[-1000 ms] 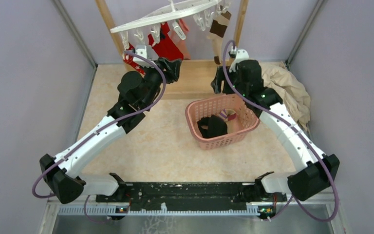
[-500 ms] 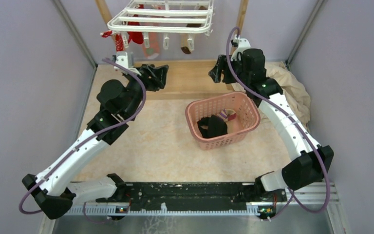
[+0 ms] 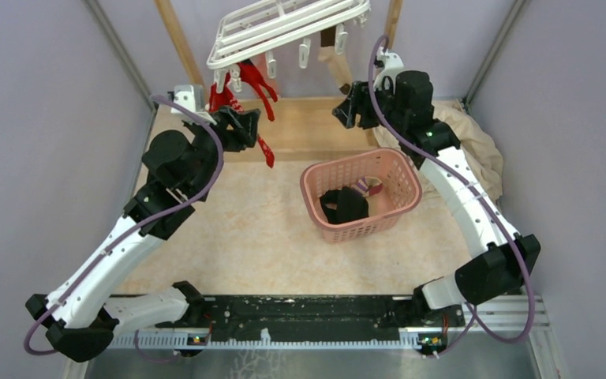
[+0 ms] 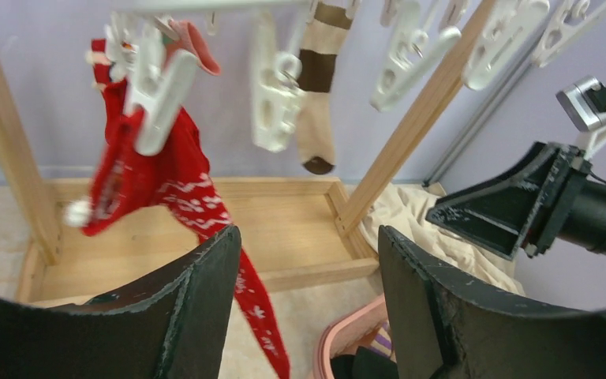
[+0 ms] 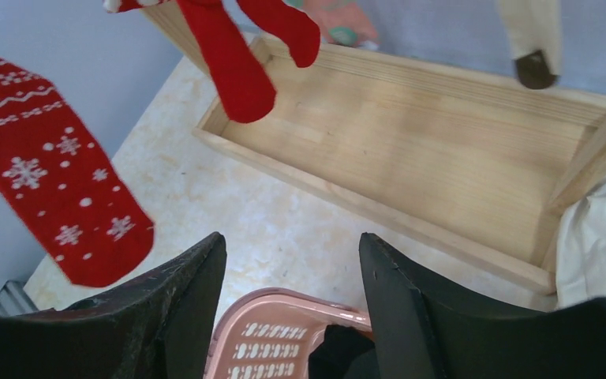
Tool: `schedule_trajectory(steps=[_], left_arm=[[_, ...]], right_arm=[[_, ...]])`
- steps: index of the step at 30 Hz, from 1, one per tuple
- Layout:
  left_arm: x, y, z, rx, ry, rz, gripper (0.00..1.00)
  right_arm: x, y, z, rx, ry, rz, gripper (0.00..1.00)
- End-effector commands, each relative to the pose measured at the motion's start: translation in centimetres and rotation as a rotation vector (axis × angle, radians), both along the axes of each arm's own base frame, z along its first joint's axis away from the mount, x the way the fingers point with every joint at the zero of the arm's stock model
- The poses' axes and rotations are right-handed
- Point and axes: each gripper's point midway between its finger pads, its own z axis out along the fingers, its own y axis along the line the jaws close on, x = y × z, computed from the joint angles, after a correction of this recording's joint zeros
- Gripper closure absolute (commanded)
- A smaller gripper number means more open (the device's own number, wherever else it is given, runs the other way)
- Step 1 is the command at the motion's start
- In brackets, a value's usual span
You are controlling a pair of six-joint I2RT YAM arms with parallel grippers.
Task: Remove the socks clipped to the hanger
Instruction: Adjust the hanger on the clothesline.
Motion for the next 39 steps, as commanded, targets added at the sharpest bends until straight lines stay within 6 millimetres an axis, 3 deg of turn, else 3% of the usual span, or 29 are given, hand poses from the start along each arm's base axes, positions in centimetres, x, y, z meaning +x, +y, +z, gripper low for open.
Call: schedule_trajectory(steps=[1, 7, 11, 17, 21, 32, 36, 39], left_arm=[[-0.9, 3.1, 3.7, -0.009, -0.067, 0.095, 0.28], [-1.5, 4.9, 6.3, -0.009, -0.116, 0.153, 0.25], [-1.5, 5.8, 7.6, 0.003, -0.134, 0.2, 0.23], [-1.0, 6.8, 8.0, 0.021, -0.122, 0.267, 0.21], [-0.4, 7.2, 7.2, 0.044, -0.092, 0.309, 0.2], [-0.9, 8.7, 5.4, 0.059, -0.025, 0.366, 0.18], [-1.0, 8.2, 3.9, 0.074, 0.016, 0.342, 0.17], [-1.1, 7.9, 2.8, 0.083, 0.045, 0.32, 0.17]], right_arm=[[-2.4, 0.5, 6.4, 0.074, -0.149, 0.085, 0.37], [-4.8, 0.3, 8.4, 0.09, -0.19, 0.118, 0.41], [-6.5, -0.1, 10.9, 0.11, -0.247, 0.132, 0.42], [-7.4, 0.5, 13.0, 0.124, -0.284, 0.166, 0.42], [-7.8, 2.3, 13.4, 0.12, -0.31, 0.206, 0.45], [-11.8, 10.3, 16.0, 0.118, -0.405, 0.403, 0.46], [-12.2, 11.9, 16.4, 0.125, -0.433, 0.402, 0.46], [-11.4, 12.2, 16.5, 0.132, -0.449, 0.347, 0.45]])
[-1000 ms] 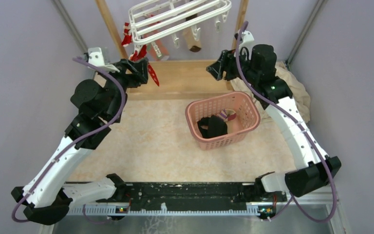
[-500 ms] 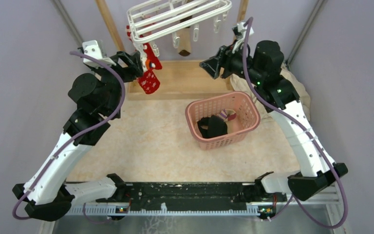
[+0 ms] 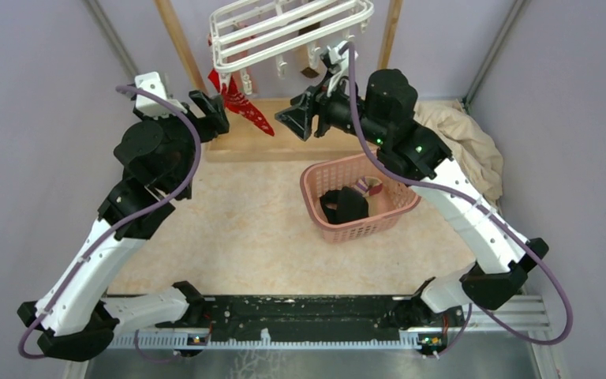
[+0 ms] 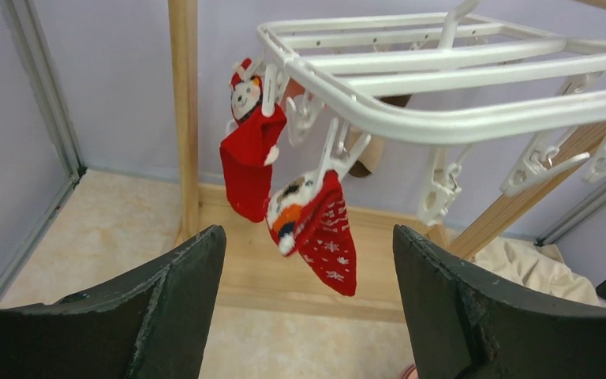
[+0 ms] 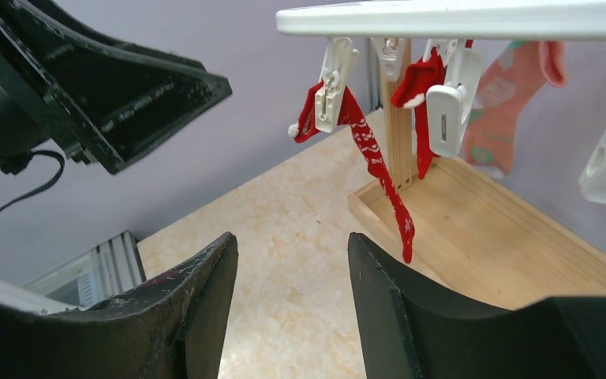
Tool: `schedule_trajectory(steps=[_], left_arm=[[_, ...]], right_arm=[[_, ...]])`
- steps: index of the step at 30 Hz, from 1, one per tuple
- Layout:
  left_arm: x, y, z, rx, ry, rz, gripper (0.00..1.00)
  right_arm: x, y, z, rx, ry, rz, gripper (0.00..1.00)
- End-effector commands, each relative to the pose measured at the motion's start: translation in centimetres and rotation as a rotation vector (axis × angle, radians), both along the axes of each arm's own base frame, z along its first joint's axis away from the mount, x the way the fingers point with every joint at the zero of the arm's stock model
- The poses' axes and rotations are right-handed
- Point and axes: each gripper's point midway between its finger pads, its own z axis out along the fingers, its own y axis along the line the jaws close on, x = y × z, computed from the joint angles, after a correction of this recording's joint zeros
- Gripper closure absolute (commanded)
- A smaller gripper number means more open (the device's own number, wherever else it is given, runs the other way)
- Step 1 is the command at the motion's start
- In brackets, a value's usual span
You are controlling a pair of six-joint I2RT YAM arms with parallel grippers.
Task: Remove the socks clipped to the hanger
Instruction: Adjust the hanger on the clothesline.
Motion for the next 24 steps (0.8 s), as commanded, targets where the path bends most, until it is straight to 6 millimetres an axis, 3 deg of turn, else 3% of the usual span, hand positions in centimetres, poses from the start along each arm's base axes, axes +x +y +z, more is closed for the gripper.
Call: schedule_trajectory(steps=[1, 9, 16, 24], left_arm=[[-0.5, 0.2, -1.9, 0.003, 0.055, -0.013, 0.16], [-0.7, 0.9, -3.3, 0.013, 0.088, 0.006, 0.02], [-0.2, 1.5, -3.9, 0.021, 0.12, 0.025, 0.01], [1.1, 1.4, -5.0, 0.022, 0.18, 0.002, 0.01]], right_arm=[[1.2, 0.1, 3.6, 0.089, -0.104, -0.092, 0.45], [3.3, -0.6, 3.8, 0.114, -0.097, -0.21, 0.44], [3.4, -1.7, 4.2, 0.129, -0.115, -0.254, 0.43], [3.9, 0.1, 5.0, 0.138, -0.152, -0.206, 0.43]])
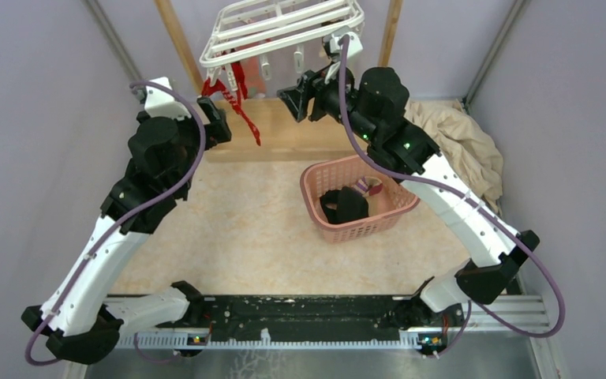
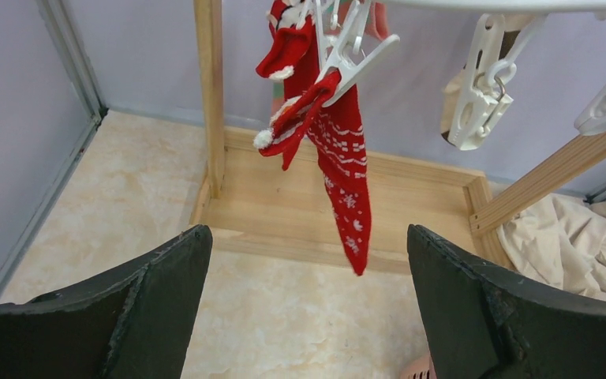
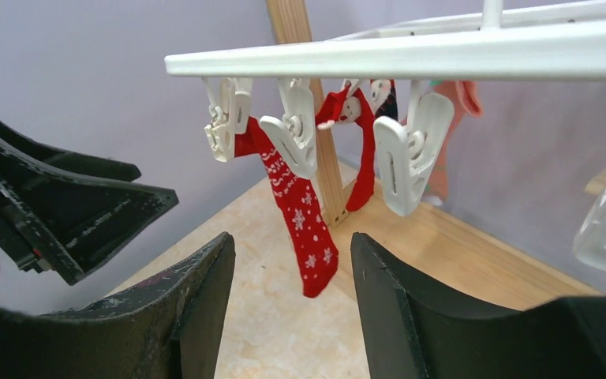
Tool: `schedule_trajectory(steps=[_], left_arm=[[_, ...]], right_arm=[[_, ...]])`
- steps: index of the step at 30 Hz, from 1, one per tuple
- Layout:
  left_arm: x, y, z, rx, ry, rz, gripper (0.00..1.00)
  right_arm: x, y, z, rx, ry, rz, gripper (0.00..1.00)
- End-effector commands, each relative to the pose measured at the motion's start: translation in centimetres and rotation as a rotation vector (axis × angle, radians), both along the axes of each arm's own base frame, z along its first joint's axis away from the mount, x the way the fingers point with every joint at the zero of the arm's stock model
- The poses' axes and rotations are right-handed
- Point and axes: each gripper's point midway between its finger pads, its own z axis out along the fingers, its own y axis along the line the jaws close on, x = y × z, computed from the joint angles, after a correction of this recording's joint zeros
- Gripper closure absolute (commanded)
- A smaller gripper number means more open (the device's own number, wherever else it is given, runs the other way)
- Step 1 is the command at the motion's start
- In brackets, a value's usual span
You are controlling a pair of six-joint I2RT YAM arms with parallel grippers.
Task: Remove the socks clipped to the hanger
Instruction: Adjust the hanger on the clothesline.
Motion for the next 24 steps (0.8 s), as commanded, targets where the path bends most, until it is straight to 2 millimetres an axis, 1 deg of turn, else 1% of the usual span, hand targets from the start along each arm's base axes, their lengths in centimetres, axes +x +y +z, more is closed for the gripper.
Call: schedule_trajectory(steps=[1, 4, 10, 16, 20, 24], left_arm=[[0.4, -0.3, 0.0, -0.016, 0.029, -0.035, 0.01], [0.9, 0.1, -0.5, -0.017, 0.047, -0.037, 0.01], [1.1, 1.4, -1.0, -0.022, 0.058, -0.017, 0.01], [2.0, 1.3, -2.5, -0.037, 0.107, -0.05, 0.01], [2.4, 1.6, -2.9, -0.044, 0.118, -0.061, 0.01], [2.3, 1.6, -2.8, -0.049, 0.118, -0.076, 0.01]], right_arm=[[-0.3, 0.7, 4.0, 0.073, -0.109, 0.027, 0.43], [0.0, 1.5, 4.2, 0.079, -0.124, 0.05, 0.43], [0.5, 3.2, 4.5, 0.081, -0.139, 0.083, 0.43], [0.7, 5.0, 4.6, 0.089, -0.159, 0.105, 0.43], [0.8, 6.1, 5.1, 0.094, -0.173, 0.123, 0.42], [1.6, 7.1, 5.2, 0.104, -0.181, 0.111, 0.4]])
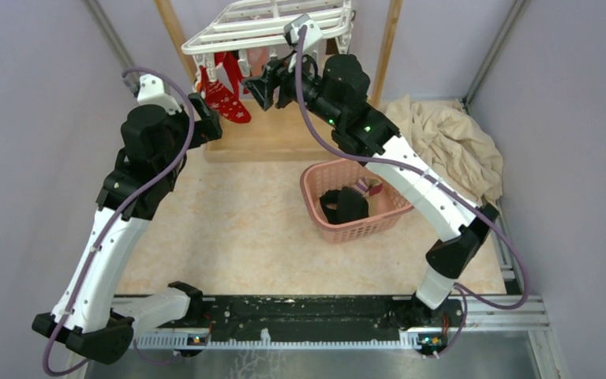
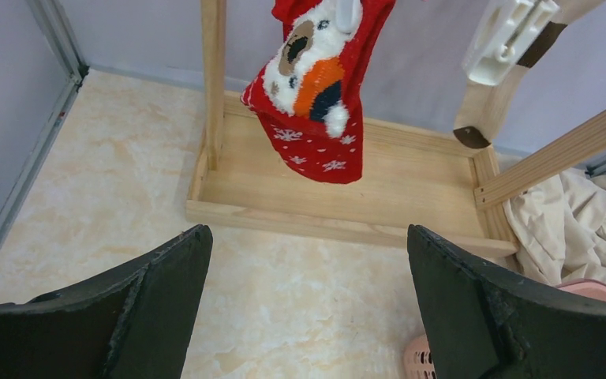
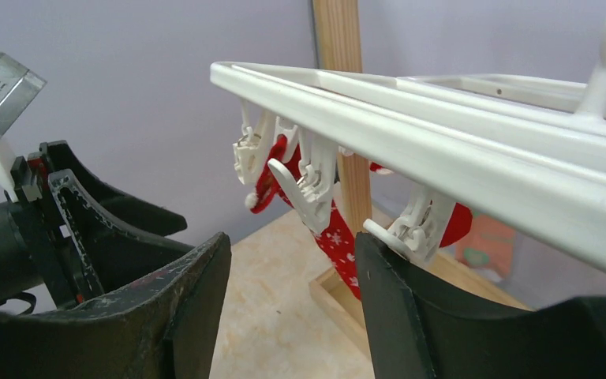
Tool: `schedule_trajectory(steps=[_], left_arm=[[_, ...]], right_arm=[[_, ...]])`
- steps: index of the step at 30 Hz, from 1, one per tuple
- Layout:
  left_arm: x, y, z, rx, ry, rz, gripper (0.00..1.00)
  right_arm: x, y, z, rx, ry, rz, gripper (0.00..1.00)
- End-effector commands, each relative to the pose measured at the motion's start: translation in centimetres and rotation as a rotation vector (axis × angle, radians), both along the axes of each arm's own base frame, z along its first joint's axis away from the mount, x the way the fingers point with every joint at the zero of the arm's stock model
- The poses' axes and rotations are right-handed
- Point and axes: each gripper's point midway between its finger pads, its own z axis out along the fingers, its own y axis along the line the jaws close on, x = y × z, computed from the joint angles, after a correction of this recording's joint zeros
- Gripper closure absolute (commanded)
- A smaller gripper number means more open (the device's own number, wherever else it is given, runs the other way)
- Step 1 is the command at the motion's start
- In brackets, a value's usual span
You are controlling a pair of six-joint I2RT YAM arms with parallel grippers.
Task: Remove the socks clipped to the hanger
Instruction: Adjust the hanger on the clothesline.
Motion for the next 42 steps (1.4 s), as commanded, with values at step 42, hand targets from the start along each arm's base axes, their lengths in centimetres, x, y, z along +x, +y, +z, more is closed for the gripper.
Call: schedule_trajectory(steps=[42], left_arm=[[-0.7, -1.5, 0.2, -0.021, -0.004, -0.119, 0.01]], right_arm=[[5.6, -5.7, 2.7, 0.123, -0.086, -0.335, 0.72]])
